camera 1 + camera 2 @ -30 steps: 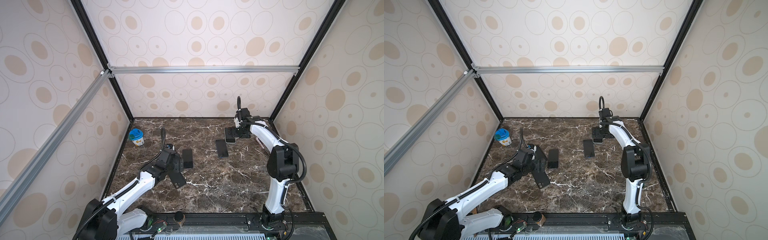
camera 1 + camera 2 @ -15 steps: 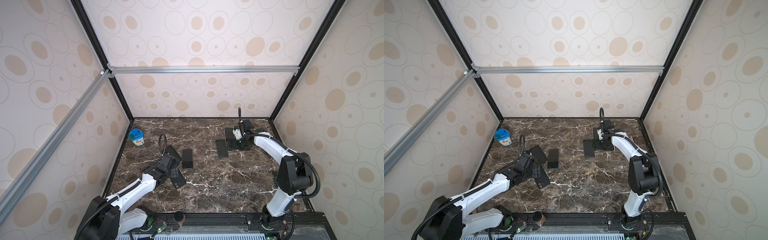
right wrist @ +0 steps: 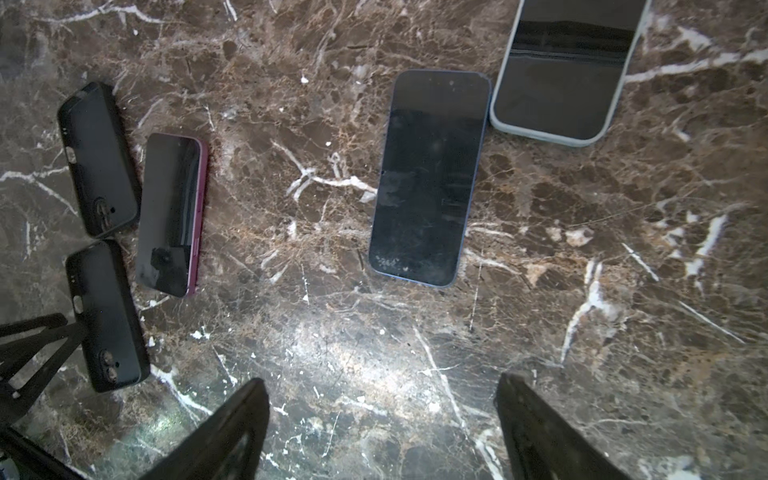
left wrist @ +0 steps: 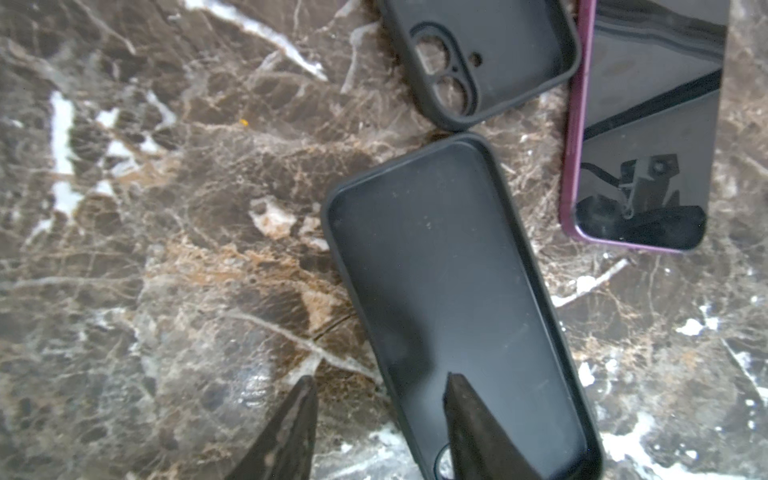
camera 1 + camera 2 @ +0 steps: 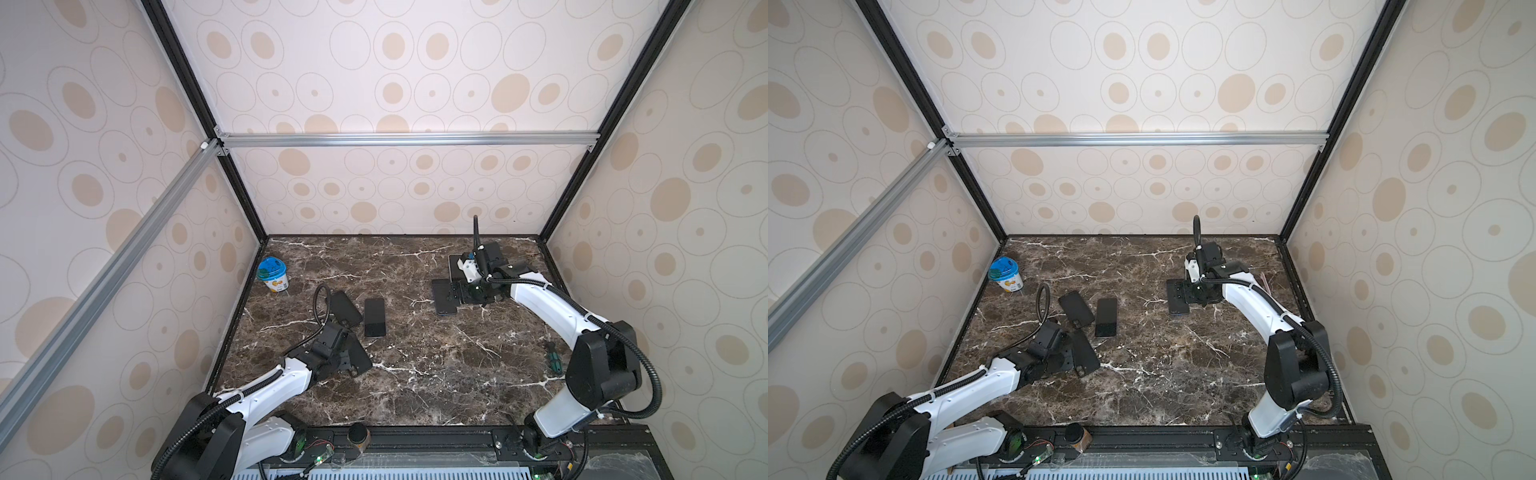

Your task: Put the phone into the phone case

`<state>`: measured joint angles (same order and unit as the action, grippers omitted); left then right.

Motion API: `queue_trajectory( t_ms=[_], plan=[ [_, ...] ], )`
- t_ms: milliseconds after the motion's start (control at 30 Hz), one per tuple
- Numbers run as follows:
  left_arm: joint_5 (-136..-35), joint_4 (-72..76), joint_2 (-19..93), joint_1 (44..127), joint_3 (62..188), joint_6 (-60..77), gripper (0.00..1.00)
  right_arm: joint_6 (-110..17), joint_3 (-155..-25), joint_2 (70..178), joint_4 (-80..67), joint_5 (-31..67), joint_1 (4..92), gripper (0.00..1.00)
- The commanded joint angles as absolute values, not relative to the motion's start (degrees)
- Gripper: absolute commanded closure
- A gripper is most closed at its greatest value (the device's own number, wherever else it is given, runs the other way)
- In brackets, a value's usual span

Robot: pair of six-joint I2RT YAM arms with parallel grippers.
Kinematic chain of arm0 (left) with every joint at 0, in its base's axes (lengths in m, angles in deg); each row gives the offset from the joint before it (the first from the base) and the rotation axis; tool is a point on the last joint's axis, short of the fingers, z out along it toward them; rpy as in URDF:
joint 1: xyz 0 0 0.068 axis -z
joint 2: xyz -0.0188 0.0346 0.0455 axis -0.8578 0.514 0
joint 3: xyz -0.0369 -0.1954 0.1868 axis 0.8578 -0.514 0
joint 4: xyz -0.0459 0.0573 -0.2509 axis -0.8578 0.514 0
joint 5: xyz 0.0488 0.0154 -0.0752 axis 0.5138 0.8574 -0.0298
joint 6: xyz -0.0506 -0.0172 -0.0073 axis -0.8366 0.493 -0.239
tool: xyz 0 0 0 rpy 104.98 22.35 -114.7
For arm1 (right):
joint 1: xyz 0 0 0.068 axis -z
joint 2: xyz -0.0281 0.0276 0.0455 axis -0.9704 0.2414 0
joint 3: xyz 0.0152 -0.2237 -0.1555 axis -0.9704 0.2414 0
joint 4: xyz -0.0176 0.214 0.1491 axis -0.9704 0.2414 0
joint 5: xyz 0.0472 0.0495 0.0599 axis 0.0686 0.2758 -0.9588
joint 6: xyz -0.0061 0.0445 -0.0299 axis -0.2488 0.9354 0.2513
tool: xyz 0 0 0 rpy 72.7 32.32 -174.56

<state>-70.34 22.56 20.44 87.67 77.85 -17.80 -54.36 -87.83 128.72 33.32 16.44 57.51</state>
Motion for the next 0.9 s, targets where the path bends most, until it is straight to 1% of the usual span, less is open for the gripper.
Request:
queue_trajectory(
  t_ms=[0,100,433,567,867],
  plan=[
    [-69.94,21.77,21.68,87.37,78.04,-18.49,0.56,-53.94,-86.54,127.09,33.49,16.15,57.09,0.12],
    [-68.84,22.57,22.99,87.32,77.95,-18.08,0.62,-54.01,-85.98,126.56,33.58,16.35,57.04,0.12],
    [-67.98,24.17,24.74,87.37,79.18,-16.23,0.87,-54.01,-84.89,125.58,33.54,16.61,57.00,0.12],
    [-67.74,25.46,25.14,87.34,80.61,-14.41,1.00,-54.30,-84.00,125.19,33.42,16.93,57.09,0.12],
    [-66.73,29.66,24.48,87.31,87.10,-11.03,1.00,-54.07,-83.68,124.26,33.49,16.70,57.04,0.13]
  ],
)
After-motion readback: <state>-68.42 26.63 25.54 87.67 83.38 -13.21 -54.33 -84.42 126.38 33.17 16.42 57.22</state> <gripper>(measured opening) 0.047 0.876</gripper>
